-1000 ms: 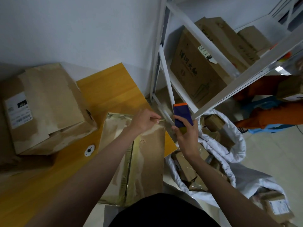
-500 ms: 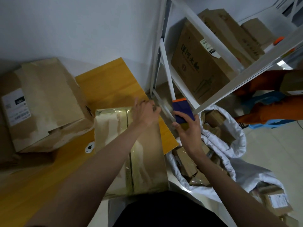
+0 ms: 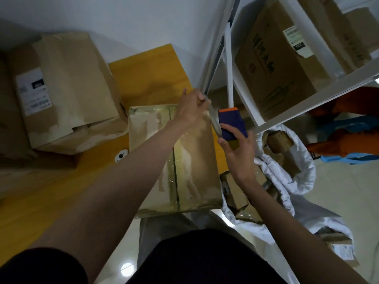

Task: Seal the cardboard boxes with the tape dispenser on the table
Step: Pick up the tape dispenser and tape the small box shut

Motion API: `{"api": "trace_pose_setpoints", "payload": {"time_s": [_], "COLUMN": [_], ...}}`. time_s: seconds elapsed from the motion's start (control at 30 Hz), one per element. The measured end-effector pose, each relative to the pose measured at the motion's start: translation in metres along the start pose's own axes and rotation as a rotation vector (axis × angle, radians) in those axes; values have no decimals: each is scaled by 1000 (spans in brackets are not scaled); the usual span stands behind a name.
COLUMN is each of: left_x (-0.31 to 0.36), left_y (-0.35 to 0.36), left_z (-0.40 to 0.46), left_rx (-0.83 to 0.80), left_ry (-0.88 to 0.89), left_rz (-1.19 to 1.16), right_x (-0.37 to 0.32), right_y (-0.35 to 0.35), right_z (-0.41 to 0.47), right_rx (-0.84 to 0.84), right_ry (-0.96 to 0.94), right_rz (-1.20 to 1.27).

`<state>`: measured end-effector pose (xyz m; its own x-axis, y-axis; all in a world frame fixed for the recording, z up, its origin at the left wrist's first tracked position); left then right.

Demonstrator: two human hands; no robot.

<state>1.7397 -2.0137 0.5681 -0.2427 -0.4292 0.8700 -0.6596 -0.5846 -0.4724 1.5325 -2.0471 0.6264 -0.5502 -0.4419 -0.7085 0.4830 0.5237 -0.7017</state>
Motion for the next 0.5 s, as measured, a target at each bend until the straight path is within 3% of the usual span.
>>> {"api": "trace_pose_setpoints", "payload": {"time_s": [0.1, 0.23, 0.4, 0.5], "left_x": [-5, -26, -55, -61], "left_y": [-29, -65, -54, -45], "left_z": [-18, -78, -155, -166], "left_rx": [95, 225, -51, -66], "left_ry": [96, 199, 205, 190], "left_rz": [-181, 114, 581, 796], "right_x": [-7, -17, -13, -8], "right_y": [11, 24, 38, 42], "right_z": [-3, -4, 1, -1], "right_rx": [9, 38, 75, 67], "right_ry": [-86, -222, -316, -349], "right_rz": [-27, -65, -179, -248]}}
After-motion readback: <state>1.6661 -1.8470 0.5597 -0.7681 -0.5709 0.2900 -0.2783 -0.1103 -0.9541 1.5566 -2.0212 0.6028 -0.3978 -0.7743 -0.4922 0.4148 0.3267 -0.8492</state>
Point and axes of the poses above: each hand's wrist, its own z-axis towards the middle knuckle, its own y-axis out of the palm, x = y × z, the point moved 1 cm from there along z, towards the middle knuckle, and after that the axes turned 8 degrees about -z, right-handed, at the moved point
